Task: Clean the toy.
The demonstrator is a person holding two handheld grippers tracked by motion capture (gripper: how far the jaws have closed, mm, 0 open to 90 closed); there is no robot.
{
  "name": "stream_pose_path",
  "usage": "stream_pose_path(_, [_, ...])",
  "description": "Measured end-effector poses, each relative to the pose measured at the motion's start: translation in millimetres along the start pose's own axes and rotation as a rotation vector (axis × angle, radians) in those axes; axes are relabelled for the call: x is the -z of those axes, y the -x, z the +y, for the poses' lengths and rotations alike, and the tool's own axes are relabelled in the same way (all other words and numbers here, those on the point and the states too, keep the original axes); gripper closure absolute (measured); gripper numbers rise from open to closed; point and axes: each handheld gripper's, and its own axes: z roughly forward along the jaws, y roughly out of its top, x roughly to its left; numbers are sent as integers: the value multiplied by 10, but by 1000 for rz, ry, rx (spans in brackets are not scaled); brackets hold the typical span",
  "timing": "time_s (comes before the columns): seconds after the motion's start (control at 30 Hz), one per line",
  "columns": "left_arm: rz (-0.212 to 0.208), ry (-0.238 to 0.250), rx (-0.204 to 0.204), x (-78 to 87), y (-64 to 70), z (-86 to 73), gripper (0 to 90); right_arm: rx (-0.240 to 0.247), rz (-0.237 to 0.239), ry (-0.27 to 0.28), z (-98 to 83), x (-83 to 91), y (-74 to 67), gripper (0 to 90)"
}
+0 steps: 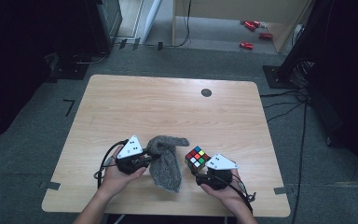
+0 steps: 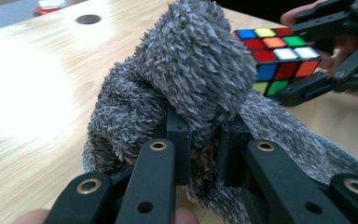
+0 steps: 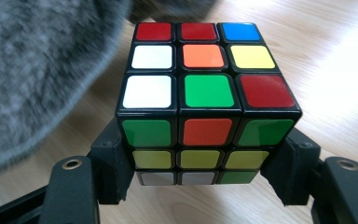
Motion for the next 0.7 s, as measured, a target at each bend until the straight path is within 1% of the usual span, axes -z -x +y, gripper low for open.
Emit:
stream_pose_path(0.03, [-23,-5,11,-41,11,11,799,15,19,8,3,-2,-48,344])
stream_pose_path(0.07, [-48,-14,16,-70,18,15,798,26,24,12,6,-2,-65,344])
stream_pose_path(0.1, [-65,-23,17,-92,30,17,797,37,33,14,9,1,-97,344])
stream_pose_path(0.13, [-87,-30,8,-108,44,17,797,40,41,15,14,3,-123,345])
stream_pose_path(0.2, [-125,-27,-21,-123,84,13,793,55,48,18,26,9,-159,344])
stream_pose_path(0.23, [-155,-25,-27,-126,92,10,791,61,53,20,33,12,-173,344])
stream_pose_path(0.27, [-155,-25,-27,-126,92,10,789,67,56,20,39,16,-188,344])
stream_pose_path(0.3, [-190,-17,-36,-122,98,1,789,73,58,24,44,18,-198,344])
stream_pose_path(0.33, [-190,-17,-36,-122,98,1,789,73,58,24,44,18,-198,344])
stream_pose_path(0.37, [-205,-14,-36,-115,91,-3,789,78,59,25,45,22,-203,344])
stream_pose_path(0.4, [-211,-10,-34,-112,87,-4,789,80,63,27,44,25,-204,345])
stream_pose_path(0.47, [-240,17,-3,-91,60,6,788,84,75,35,37,23,-209,345])
stream_pose_path(0.5, [-242,29,9,-84,52,12,787,84,82,40,36,26,-216,345])
stream_pose_path(0.53, [-242,29,9,-84,52,12,787,87,91,46,36,29,-223,345])
stream_pose_path(0.57, [-239,32,20,-84,43,15,787,87,91,46,36,29,-223,345])
stream_pose_path(0.6, [-238,27,23,-90,28,9,788,92,98,53,38,35,-232,345])
stream_pose_path(0.67, [-243,7,22,-113,12,-20,789,114,109,90,48,82,-259,346])
stream_pose_path(0.7, [-246,2,19,-123,14,-33,789,118,109,95,52,94,-259,345])
